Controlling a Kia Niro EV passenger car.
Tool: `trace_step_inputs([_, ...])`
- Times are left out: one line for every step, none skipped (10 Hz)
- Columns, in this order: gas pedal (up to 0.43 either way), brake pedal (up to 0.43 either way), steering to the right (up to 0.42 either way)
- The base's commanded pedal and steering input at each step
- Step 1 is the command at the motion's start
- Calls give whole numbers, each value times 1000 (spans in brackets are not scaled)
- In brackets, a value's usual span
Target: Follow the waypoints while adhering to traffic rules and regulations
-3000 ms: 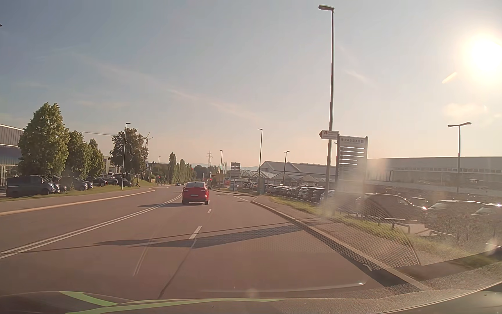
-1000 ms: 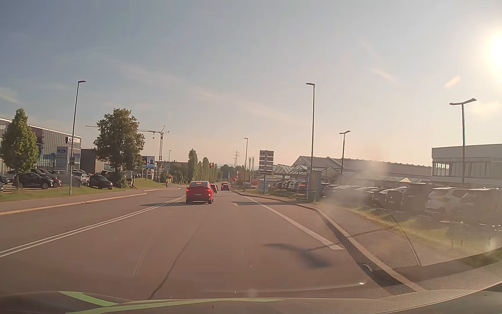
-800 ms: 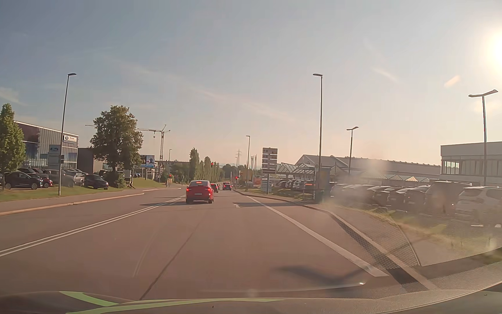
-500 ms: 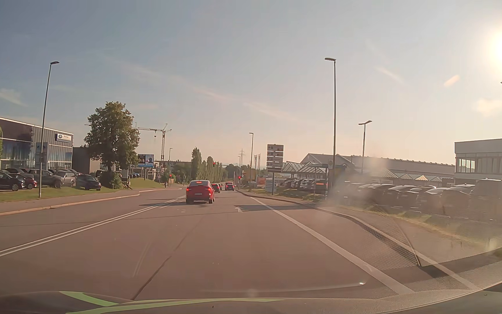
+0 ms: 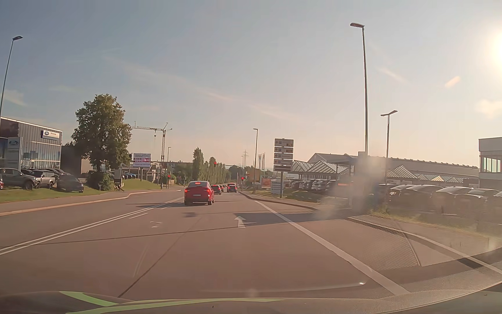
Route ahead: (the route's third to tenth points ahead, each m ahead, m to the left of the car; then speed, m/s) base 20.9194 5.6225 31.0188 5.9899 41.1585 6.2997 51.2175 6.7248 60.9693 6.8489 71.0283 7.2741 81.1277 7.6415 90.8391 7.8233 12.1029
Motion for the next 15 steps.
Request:
trace_step_inputs([0,201,-6])
trace_step_inputs([0,201,-6])
trace_step_inputs([0,201,-7])
trace_step_inputs([0,201,-7])
trace_step_inputs([0,201,-8])
trace_step_inputs([0,201,-10])
trace_step_inputs([0,207,-11])
trace_step_inputs([0,207,-11])
trace_step_inputs([0,207,-11])
trace_step_inputs([0,213,-11])
trace_step_inputs([0,207,-11])
trace_step_inputs([0,213,-11])
trace_step_inputs([0,220,-11])
trace_step_inputs([0,220,-11])
trace_step_inputs([0,220,-11])
